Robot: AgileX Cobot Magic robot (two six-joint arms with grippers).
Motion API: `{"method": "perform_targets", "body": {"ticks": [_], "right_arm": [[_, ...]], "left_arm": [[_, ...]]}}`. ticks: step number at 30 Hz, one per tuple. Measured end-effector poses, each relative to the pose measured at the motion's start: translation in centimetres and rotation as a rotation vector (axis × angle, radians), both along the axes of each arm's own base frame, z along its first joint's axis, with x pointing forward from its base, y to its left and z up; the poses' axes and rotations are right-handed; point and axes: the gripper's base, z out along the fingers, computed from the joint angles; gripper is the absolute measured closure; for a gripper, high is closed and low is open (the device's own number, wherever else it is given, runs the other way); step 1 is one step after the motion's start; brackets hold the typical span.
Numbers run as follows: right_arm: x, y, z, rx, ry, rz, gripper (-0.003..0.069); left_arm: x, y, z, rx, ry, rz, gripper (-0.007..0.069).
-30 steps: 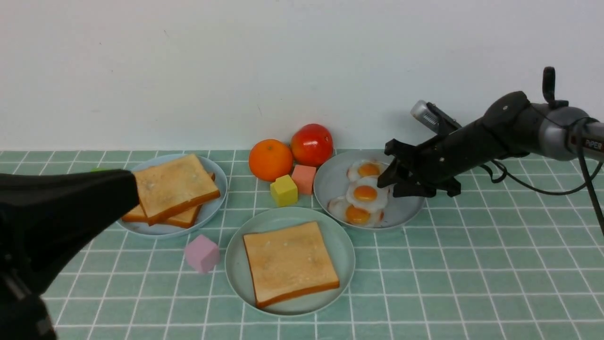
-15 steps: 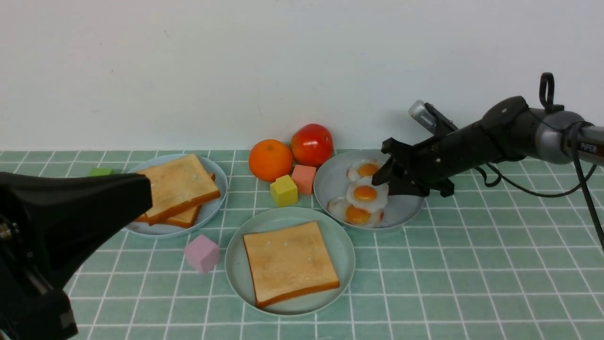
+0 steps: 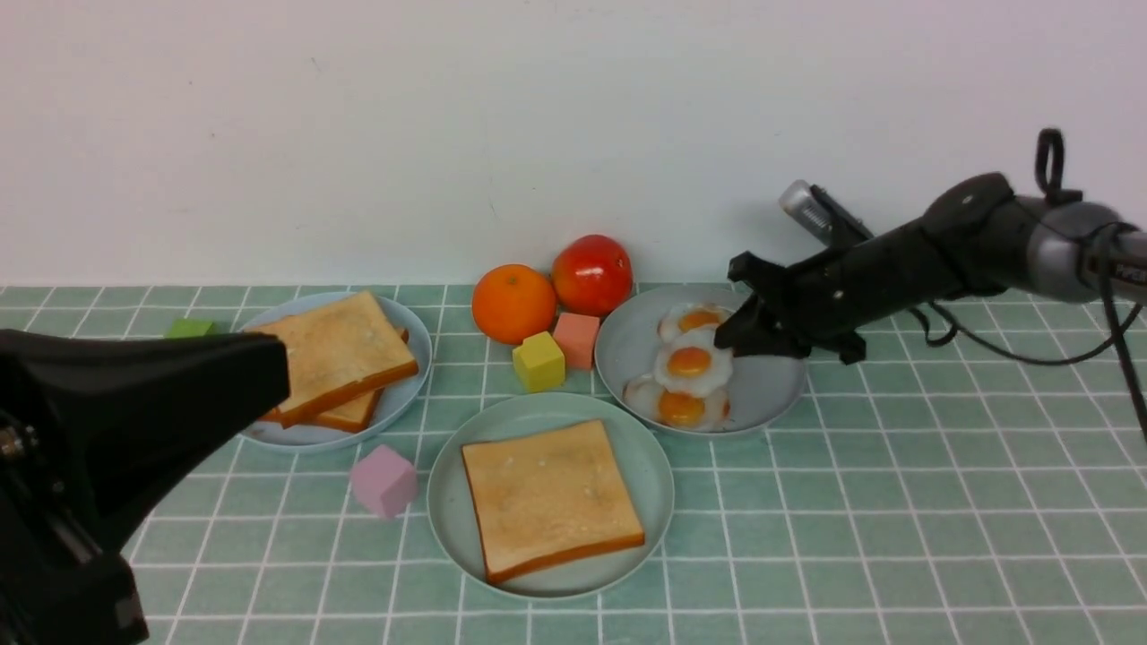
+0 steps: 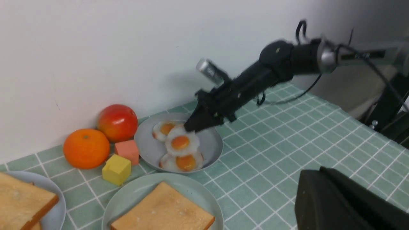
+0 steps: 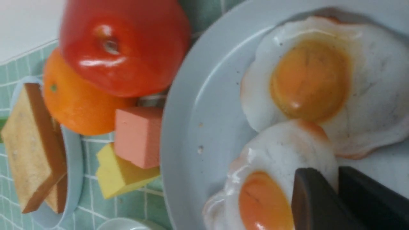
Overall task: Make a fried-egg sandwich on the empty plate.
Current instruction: Use the right arm to grab a fried egg, then use the right arm to place the fried egg on the slice of bread in the middle
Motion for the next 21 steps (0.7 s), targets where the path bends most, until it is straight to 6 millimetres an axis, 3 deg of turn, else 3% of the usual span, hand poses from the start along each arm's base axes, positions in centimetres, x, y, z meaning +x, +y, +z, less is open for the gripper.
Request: {"method": "perform_targets", "body": {"ticks": [3, 6, 7, 8, 11, 13, 14, 16, 17, 21], "right_arm": [[-0.5, -0.3, 2.2, 0.004, -0.03, 0.023, 0.0564], [-2.4, -0.3, 7.9, 0.023, -0.101, 0.117, 0.0564], [-2.6, -0.2, 8.2, 0.026, -0.098, 0.131, 0.0564], [-4.0, 0.6, 10.3, 0.039, -0.109, 0.196, 0.0564], [-6.5, 3.4, 12.0, 0.054, -0.1, 0.308, 0.0564], [-8.2, 6.2, 11.4, 0.058, -0.068, 0.381, 0.0564], [-8.3, 6.5, 11.3, 0.058, -0.063, 0.388, 0.0564], [-9.7, 9.1, 9.8, 0.052, -0.025, 0.437, 0.0564], [-10.6, 11.2, 8.2, 0.04, 0.002, 0.466, 0.0564], [-11.0, 13.7, 5.5, 0.023, 0.034, 0.475, 0.0564]], "left_arm": [[0.0, 0.0, -0.1, 0.023, 0.002, 0.0, 0.0638], [0.0, 0.2, -0.5, 0.086, 0.005, 0.002, 0.0638], [0.0, 0.2, -0.6, 0.09, 0.005, 0.002, 0.0638], [0.0, 0.2, -0.7, 0.115, 0.0, 0.005, 0.0638], [0.1, 0.3, -0.9, 0.152, -0.003, 0.009, 0.0638], [0.0, 0.4, -1.0, 0.165, 0.002, 0.009, 0.0637], [0.0, 0.4, -1.0, 0.166, 0.004, 0.009, 0.0637], [0.0, 0.4, -1.0, 0.172, 0.006, 0.009, 0.0637], [0.0, 0.4, -1.1, 0.176, 0.011, 0.008, 0.0636], [0.0, 0.4, -1.2, 0.191, 0.021, 0.007, 0.0634]]}}
